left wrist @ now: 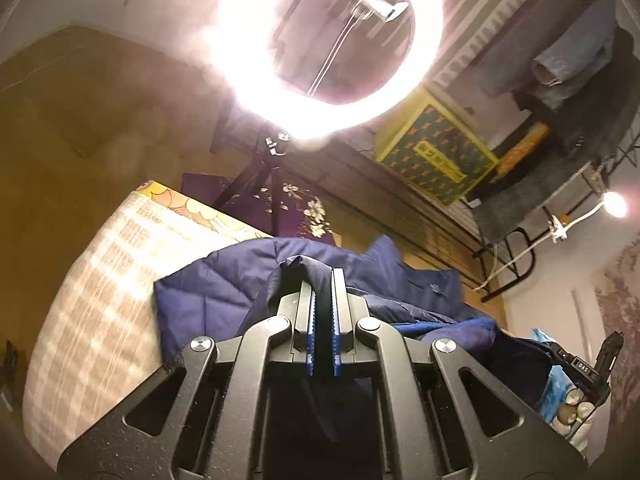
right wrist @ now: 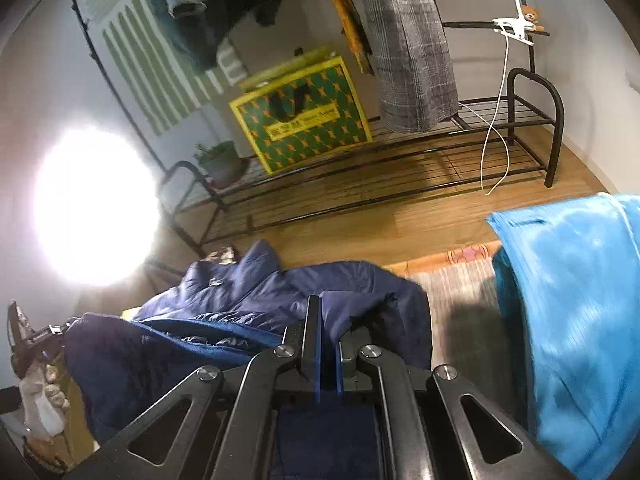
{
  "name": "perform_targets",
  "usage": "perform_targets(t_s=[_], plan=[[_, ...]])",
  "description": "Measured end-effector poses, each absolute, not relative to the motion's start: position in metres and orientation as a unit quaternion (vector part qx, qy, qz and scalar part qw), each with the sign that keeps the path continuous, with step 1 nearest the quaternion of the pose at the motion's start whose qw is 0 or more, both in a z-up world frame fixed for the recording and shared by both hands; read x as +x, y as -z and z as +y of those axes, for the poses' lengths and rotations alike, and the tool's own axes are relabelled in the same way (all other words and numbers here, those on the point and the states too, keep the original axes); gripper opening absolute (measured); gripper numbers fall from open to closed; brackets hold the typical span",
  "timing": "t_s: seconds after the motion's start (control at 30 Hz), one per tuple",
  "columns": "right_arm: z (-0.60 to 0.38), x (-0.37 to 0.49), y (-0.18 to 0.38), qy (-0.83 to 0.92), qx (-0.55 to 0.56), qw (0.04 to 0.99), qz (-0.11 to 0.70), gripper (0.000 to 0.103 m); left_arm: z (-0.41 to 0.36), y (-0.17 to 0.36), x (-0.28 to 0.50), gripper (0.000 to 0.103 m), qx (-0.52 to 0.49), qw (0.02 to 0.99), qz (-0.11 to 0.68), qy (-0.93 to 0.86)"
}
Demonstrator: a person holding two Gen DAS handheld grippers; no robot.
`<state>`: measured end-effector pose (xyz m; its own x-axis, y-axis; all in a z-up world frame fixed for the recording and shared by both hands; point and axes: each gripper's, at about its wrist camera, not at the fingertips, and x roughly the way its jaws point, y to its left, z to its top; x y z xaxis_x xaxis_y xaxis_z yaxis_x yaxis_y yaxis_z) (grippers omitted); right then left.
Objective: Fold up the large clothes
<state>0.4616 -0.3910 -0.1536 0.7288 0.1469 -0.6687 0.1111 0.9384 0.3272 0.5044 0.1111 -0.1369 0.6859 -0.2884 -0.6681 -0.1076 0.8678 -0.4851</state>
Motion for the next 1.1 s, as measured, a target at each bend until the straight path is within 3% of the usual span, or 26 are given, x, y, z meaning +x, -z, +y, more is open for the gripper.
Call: perform_targets(t_s=[0.37,0.57,0.67,0.77,0.8,0.83,0.9,1.03,1.1], plan=[[-0.399,0.528,0.208,0.034,0.144,0.903,0.403,0.002,0.1,0.199,0.566,0.004,-0.242,0.874,0.421,0.034],[-0.399,0.539,0.227,0.039,0.139,0.897,0.418,0.003,0.102,0.207,0.572,0.008,-0.262,0.869,0.418,0.05],[-0.402,0.541,0.227,0.03,0.146,0.895,0.42,0.011,0.106,0.198,0.572,0.016,-0.269,0.869,0.411,0.063],[-0.405,0.542,0.224,0.027,0.154,0.893,0.422,0.025,0.115,0.184,0.569,0.038,-0.277,0.873,0.395,0.068],[-0.407,0.541,0.222,0.028,0.159,0.893,0.421,0.035,0.118,0.179,0.567,0.045,-0.28,0.876,0.387,0.066],[-0.41,0.541,0.221,0.024,0.167,0.892,0.419,0.049,0.123,0.173,0.565,0.045,-0.282,0.879,0.379,0.063],[-0.416,0.537,0.214,0.028,0.181,0.894,0.408,0.064,0.128,0.163,0.56,0.045,-0.275,0.885,0.371,0.057],[-0.422,0.522,0.191,0.048,0.159,0.91,0.38,0.064,0.12,0.151,0.537,0.045,-0.229,0.899,0.365,0.078],[-0.415,0.509,0.178,0.042,0.125,0.922,0.364,0.053,0.101,0.152,0.525,0.045,-0.201,0.899,0.374,0.109]])
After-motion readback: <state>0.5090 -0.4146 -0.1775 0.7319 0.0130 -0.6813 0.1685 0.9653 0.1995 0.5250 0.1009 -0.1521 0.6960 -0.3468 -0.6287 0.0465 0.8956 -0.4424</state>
